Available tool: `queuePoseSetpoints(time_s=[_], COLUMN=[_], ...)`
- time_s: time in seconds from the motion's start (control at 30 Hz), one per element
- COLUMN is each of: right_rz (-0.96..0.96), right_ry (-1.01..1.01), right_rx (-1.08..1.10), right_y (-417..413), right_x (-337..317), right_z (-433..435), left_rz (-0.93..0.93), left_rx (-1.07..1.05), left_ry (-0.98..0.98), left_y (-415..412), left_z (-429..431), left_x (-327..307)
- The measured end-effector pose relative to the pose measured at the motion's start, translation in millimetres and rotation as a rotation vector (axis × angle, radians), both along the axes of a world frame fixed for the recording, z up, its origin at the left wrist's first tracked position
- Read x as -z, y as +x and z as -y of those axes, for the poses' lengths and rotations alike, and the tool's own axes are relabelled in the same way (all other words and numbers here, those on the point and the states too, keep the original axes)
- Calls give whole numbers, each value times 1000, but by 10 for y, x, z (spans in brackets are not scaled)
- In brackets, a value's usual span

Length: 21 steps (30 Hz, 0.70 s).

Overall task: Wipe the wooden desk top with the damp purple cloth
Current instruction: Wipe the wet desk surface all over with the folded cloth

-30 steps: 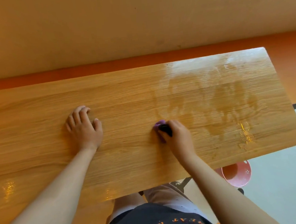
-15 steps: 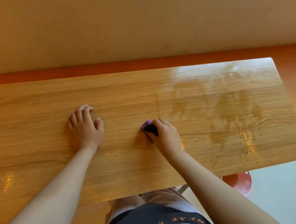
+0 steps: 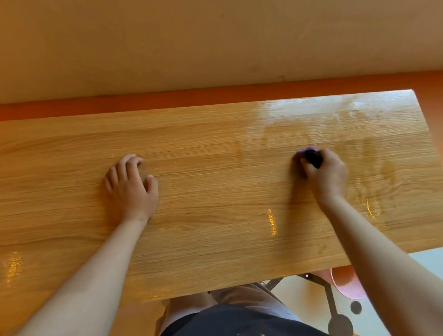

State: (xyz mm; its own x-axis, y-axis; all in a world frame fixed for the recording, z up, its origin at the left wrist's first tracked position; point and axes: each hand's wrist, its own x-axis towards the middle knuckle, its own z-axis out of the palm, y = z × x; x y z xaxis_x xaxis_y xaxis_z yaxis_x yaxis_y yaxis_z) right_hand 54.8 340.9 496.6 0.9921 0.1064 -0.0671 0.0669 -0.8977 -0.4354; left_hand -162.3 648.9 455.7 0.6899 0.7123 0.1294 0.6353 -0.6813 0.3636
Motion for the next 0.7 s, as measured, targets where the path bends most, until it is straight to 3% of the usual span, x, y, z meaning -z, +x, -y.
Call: queuePoseSetpoints(time_s=[0.17, 0.27, 0.37, 0.57, 0.7], right_rz=[-6, 5, -32, -33, -36], right_ry=[101, 137, 138, 114, 80], right_rx=[-419, -520, -454, -100, 15], right_y=[-653, -715, -431, 238, 283], right_x=[98, 84, 79, 42, 27], right_z=[-908, -1295, -1220, -493, -431], left_rz=[-7, -12, -12, -23, -13], left_rx=[-3, -5, -4, -6, -5], left_ry=[-5, 3, -2, -19, -16], left_y=[-11, -23, -12, -5, -6], left_z=[-6, -5, -12, -16, -15], left_x=[6, 6, 5, -1, 4])
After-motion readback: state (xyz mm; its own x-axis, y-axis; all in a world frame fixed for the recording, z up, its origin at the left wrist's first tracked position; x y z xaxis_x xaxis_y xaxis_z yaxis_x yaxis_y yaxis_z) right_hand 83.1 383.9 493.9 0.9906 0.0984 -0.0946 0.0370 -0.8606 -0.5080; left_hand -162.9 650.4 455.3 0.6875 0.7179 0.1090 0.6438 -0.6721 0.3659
